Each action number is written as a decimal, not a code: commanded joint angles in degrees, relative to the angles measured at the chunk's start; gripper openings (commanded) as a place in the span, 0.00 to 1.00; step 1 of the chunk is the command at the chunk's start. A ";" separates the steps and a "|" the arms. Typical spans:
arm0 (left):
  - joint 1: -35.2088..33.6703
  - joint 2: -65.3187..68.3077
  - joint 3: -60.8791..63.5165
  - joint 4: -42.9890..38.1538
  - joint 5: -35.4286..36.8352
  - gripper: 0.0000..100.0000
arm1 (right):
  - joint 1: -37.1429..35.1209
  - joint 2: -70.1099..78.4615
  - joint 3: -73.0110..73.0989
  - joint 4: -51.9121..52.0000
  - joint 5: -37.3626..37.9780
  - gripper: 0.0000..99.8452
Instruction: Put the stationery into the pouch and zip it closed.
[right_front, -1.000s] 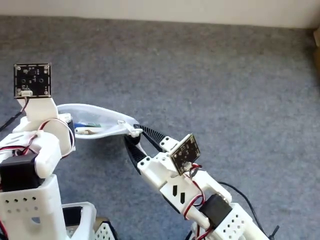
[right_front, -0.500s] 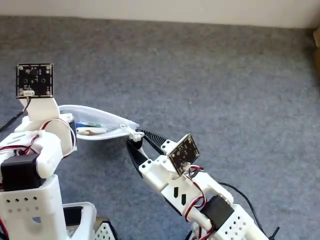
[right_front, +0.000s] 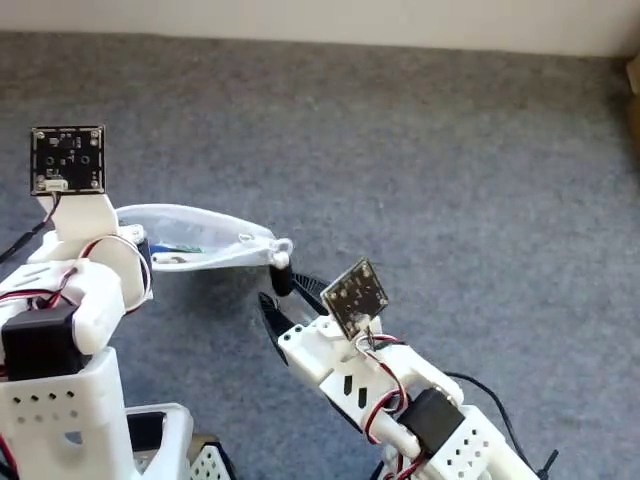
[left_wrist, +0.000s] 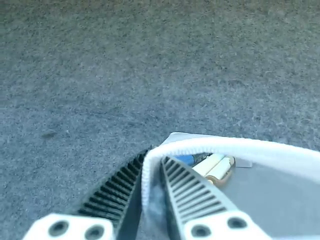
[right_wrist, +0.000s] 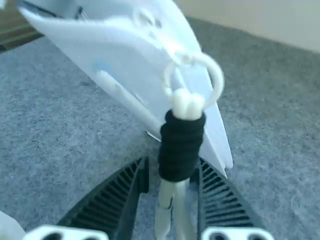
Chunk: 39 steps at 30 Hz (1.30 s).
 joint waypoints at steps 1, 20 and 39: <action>-0.48 1.36 0.75 -0.53 0.44 0.01 | -0.31 0.31 -3.74 0.48 -0.44 0.13; -0.48 1.36 0.75 -0.35 0.44 0.01 | 0.04 0.22 -4.26 -4.97 -0.79 0.13; -0.48 1.36 0.75 -0.26 0.44 0.01 | 0.04 0.22 -4.09 -11.21 -0.35 0.04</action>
